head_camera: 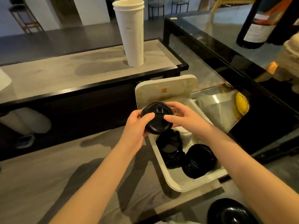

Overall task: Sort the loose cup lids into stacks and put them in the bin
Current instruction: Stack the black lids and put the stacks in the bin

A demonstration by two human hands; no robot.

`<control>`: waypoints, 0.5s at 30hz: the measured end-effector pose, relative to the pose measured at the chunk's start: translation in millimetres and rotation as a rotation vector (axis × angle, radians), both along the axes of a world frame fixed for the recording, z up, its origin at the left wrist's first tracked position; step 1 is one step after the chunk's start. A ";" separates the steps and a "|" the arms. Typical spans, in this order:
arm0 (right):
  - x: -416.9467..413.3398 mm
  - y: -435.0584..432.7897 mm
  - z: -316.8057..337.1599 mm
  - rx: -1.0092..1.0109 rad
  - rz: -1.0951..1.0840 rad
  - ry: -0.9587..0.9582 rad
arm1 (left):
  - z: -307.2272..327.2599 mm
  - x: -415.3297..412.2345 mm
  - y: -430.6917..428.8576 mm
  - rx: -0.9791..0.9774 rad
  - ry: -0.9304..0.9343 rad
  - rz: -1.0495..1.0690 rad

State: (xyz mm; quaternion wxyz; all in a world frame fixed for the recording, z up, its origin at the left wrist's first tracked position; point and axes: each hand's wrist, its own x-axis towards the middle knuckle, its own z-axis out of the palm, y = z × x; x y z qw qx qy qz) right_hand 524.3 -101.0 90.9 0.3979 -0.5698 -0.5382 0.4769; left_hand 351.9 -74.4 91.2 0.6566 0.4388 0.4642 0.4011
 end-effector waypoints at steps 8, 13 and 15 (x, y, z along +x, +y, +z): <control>38.3 -30.8 11.7 -0.134 -0.055 0.058 | -7.5 15.7 -8.7 0.142 0.357 -0.460; 60.3 -46.8 10.2 -0.254 -0.082 -0.086 | -23.6 32.8 -9.6 0.464 0.764 -0.673; 69.8 -50.2 10.6 -0.257 -0.118 -0.155 | -32.7 35.2 -9.8 0.633 0.881 -0.715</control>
